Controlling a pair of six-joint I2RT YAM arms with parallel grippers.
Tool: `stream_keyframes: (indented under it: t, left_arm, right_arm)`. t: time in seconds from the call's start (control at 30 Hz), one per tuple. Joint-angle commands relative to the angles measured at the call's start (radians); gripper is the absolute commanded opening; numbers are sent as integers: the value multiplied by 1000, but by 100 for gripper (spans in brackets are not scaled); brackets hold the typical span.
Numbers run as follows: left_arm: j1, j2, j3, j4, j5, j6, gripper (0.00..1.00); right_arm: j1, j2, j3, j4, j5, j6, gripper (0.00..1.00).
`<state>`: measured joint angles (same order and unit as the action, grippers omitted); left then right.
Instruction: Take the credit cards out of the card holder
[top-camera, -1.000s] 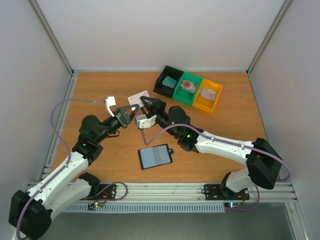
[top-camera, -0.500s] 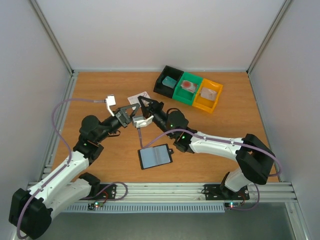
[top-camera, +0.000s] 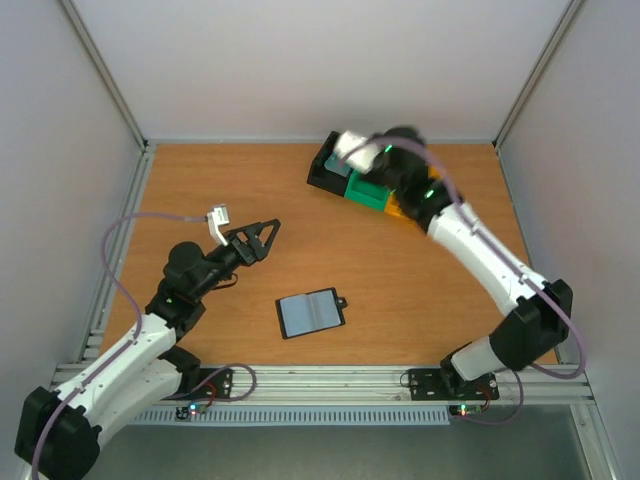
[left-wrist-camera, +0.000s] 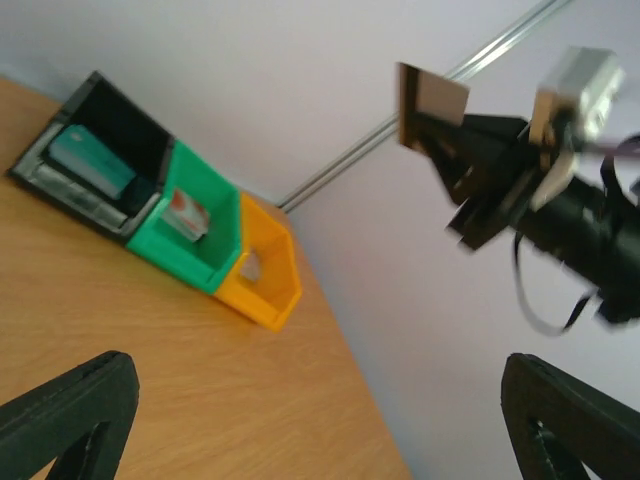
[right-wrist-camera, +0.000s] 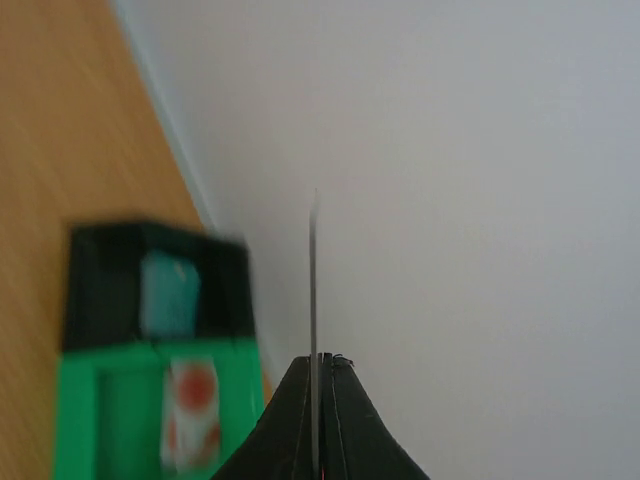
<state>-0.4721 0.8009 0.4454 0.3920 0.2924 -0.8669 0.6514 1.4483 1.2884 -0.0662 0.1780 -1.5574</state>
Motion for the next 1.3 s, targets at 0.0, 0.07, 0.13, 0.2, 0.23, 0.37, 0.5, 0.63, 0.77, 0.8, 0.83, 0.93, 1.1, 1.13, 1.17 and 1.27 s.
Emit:
stream_keyframes:
  t: [0.0,0.07,0.13,0.2,0.23,0.37,0.5,0.63,0.77,0.8,0.83,0.93,1.1,1.13,1.17,1.27]
  left_arm:
    - [2,-24,-57,-36,-84,59,99]
    - [6,-19,-77,-35,-105,88,100]
    - [8,-15,-93,-36,-121,113,99]
    - [13,-10,-110,-36,-137,131,99]
    - [16,-7,-118,-36,-143,136,99]
    - [32,30,-130,-30,-153,150,99]
    - [42,75,-137,-5,-159,134,99]
    - [49,111,-136,1,-171,121,99]
    - [61,137,-134,1,-178,116,99]
    - [63,142,-133,0,-180,113,99]
    - [65,148,-132,-2,-181,110,99]
    - [70,161,-130,-1,-181,98,99]
    - [74,190,-129,4,-181,83,99]
    - [76,192,-128,2,-178,83,99]
    - [76,194,-128,-2,-176,82,99]
    - [79,192,-126,-10,-176,83,99]
  right_arm:
    - [-282,130,240,-676,-90,371,1]
    - [-356,244,337,-782,-70,395,1]
    - [-419,338,422,-845,-62,414,1]
    - [-478,408,482,-860,-66,417,1]
    - [-505,439,508,-860,-74,418,1]
    - [-576,556,610,-863,-104,409,1]
    - [-593,669,695,-874,-106,371,1]
    - [-593,786,833,-943,-113,371,1]
    - [-588,847,868,-926,-47,317,1]
    - [-585,852,867,-919,-30,302,1]
    - [-581,855,868,-916,-18,287,1]
    - [-579,854,867,-930,-26,258,1]
    - [-579,855,822,-856,-57,204,1]
    - [-579,859,808,-816,-36,183,1]
    - [-579,863,790,-775,-21,159,1]
    - [-576,864,729,-672,13,84,1]
